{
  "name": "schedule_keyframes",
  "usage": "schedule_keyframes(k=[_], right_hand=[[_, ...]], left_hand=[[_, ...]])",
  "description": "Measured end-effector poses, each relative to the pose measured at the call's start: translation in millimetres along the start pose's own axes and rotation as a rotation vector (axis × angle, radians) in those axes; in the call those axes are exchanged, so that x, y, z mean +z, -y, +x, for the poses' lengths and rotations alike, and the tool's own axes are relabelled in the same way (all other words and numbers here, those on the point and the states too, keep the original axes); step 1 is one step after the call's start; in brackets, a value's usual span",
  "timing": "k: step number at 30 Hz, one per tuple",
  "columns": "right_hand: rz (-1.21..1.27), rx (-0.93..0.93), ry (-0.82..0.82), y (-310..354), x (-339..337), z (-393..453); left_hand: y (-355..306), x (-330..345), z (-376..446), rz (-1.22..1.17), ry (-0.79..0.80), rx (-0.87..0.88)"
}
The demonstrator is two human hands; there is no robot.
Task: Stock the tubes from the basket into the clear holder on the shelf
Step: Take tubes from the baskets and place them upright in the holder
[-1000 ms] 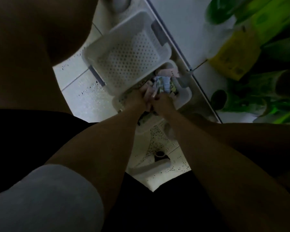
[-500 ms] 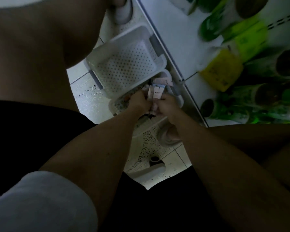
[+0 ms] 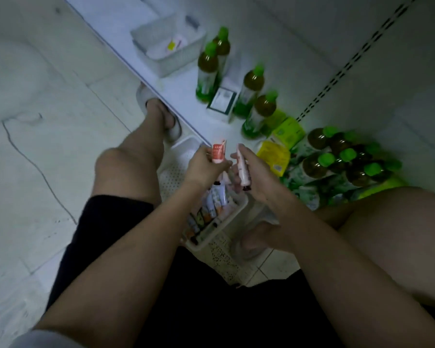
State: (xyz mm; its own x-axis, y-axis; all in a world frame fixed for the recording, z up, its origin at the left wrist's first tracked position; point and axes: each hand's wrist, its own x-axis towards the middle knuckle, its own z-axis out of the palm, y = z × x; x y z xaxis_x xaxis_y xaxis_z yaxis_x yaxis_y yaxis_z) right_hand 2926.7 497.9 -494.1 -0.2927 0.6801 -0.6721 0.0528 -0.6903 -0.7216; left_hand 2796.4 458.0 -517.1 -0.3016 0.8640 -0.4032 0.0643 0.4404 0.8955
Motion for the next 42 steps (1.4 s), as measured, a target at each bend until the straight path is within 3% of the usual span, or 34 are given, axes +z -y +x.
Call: schedule_keyframes(k=[7, 11, 14, 21, 30, 36, 42], right_hand=[[-0.115, -0.456, 0.047, 73.3, 7.9, -96.3], [-0.178, -0.717, 0.005, 120.5, 8.2, -157.4], [-0.303, -0.903, -0.007, 160.6, 4.6, -205.0], [-0.422, -1.242, -0.232, 257.7, -28.3, -298.2], [-0.353, -1.424, -0.591, 332.0, -126.6, -329.4], [-0.150, -1.479, -0.806, 365.2, -194.1, -302.8], [-0.147, -1.492, -0.904, 373.3, -233.7, -268.4]], left_hand=[[-90.4, -30.2, -40.8, 0.024, 0.072, 0.373], [-173.2, -34.9, -68.6, 0.057, 0.034, 0.608], [-238.4, -32.2, -90.6, 0.013, 0.100, 0.753], [-369.4, -17.9, -129.0, -0.042, 0.293, 0.942], [-475.8, 25.5, -149.0, 0.071, 0.480, 1.005], [-522.2, 77.2, -144.6, 0.346, 0.427, 1.091], [-552.8, 129.4, -129.3, 0.435, 0.543, 1.092]])
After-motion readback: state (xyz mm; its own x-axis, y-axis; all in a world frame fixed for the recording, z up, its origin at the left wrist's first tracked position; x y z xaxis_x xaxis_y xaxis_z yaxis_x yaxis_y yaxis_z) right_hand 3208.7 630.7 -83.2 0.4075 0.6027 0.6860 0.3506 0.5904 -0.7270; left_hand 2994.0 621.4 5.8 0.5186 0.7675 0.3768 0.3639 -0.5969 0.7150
